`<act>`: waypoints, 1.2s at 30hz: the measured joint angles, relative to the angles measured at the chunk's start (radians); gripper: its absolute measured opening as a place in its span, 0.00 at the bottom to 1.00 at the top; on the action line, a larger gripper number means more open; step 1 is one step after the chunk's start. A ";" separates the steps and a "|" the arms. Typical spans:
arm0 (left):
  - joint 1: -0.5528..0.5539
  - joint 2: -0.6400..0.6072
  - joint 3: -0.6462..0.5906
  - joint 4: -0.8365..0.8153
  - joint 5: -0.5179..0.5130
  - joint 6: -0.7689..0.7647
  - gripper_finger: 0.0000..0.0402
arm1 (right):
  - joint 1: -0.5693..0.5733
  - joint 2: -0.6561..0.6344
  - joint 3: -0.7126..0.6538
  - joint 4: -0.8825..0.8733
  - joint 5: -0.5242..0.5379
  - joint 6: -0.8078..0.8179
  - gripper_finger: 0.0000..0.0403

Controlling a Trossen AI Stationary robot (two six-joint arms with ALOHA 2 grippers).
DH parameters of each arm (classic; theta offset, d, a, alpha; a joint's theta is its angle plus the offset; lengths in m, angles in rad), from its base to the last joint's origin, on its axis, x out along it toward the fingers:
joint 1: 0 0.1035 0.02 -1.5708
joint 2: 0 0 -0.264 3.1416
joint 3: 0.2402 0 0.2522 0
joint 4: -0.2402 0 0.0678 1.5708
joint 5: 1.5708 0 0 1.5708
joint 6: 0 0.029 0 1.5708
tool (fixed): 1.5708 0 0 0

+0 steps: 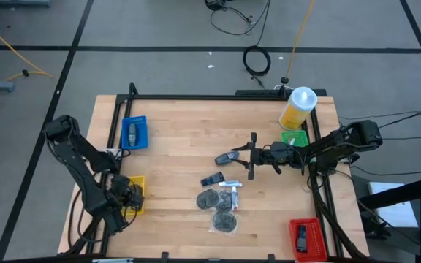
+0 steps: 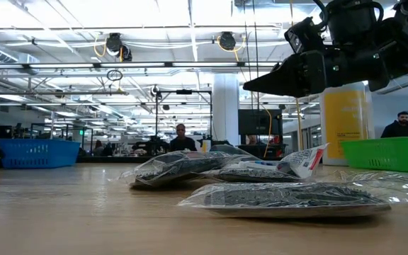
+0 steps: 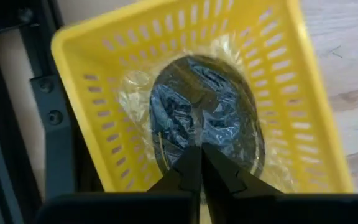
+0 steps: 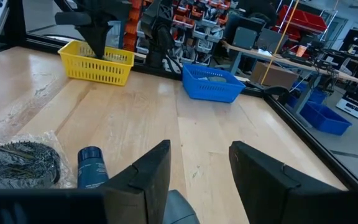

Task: Pick & Place Travel size toiletries
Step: Put the black hairbrush into the yellow bin, then put the white toothpaste into the green bin

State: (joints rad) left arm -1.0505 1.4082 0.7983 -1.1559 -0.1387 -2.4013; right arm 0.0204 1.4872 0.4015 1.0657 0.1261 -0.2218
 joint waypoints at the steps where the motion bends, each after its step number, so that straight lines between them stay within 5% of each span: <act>1: 0.000 0.000 -0.004 0.005 0.001 0.007 0.05 | 0.000 0.000 0.000 0.000 0.000 0.000 0.39; 4: 0.000 -0.001 -0.007 0.005 0.015 0.030 0.15 | 0.000 0.000 0.000 0.000 0.000 0.000 0.39; 9: 0.002 -0.060 -0.007 -0.001 0.179 0.032 0.36 | 0.001 0.000 0.000 0.000 0.000 0.002 0.39; 14: 0.010 -0.115 -0.007 0.010 -0.168 0.032 0.44 | 0.001 0.000 0.000 0.000 0.000 0.004 0.39; 20: 0.101 -0.100 -0.007 0.098 -0.533 0.164 0.33 | 0.001 0.000 0.000 0.000 0.000 0.004 0.39; 26: 0.294 -0.072 -0.007 0.350 -0.742 0.587 0.21 | 0.001 0.000 0.000 -0.015 0.000 0.038 0.39; 29: 0.408 -0.044 -0.007 0.489 -0.746 0.859 0.18 | 0.001 0.000 0.000 -0.031 -0.026 0.063 0.39; 36: 0.659 0.055 -0.007 0.907 -0.619 1.511 0.19 | 0.015 -0.001 0.023 -0.099 -0.307 0.163 0.39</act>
State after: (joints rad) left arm -0.3918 1.4637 0.7918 -0.2485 -0.7575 -0.8900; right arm 0.0353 1.4859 0.4244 0.9664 -0.1812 -0.0586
